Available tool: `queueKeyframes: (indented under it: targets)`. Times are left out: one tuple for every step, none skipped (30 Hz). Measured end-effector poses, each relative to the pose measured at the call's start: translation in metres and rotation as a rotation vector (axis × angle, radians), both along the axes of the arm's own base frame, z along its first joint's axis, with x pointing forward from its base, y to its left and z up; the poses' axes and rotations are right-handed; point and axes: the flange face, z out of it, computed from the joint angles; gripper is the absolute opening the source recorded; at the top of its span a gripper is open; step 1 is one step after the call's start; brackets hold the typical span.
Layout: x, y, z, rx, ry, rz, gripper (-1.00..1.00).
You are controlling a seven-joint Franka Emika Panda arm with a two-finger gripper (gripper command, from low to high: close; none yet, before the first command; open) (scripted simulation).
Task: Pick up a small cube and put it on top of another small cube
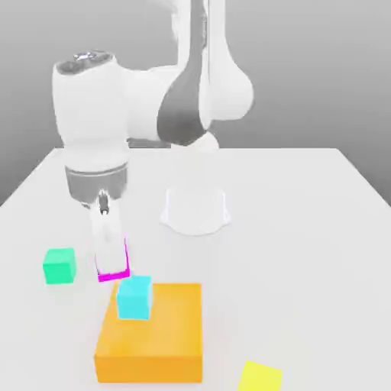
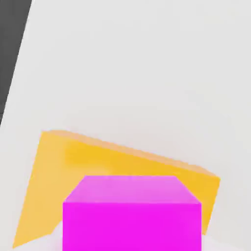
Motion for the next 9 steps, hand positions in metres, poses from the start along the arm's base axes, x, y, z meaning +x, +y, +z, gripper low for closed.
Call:
queueKeyframes:
  targets:
    - [-0.001,0.003,-0.004,-0.004,0.002,0.021,-1.0]
    - [-0.001,0.004,-0.013,-0.006,0.002,0.031,-1.0]
    - [-0.001,0.005,-0.023,-0.007,0.003,0.036,-1.0]
    - [-0.002,0.005,-0.035,-0.008,0.003,0.039,-1.0]
    - [-0.002,0.006,-0.047,-0.007,0.004,0.041,-1.0]
    - [-0.003,0.007,-0.054,-0.007,0.003,0.042,1.0]
    - [-0.003,0.007,-0.054,-0.007,0.003,0.042,1.0]
    - [-0.003,0.007,-0.054,-0.007,0.003,0.042,1.0]
    - [-0.003,0.007,-0.054,-0.007,0.003,0.042,1.0]
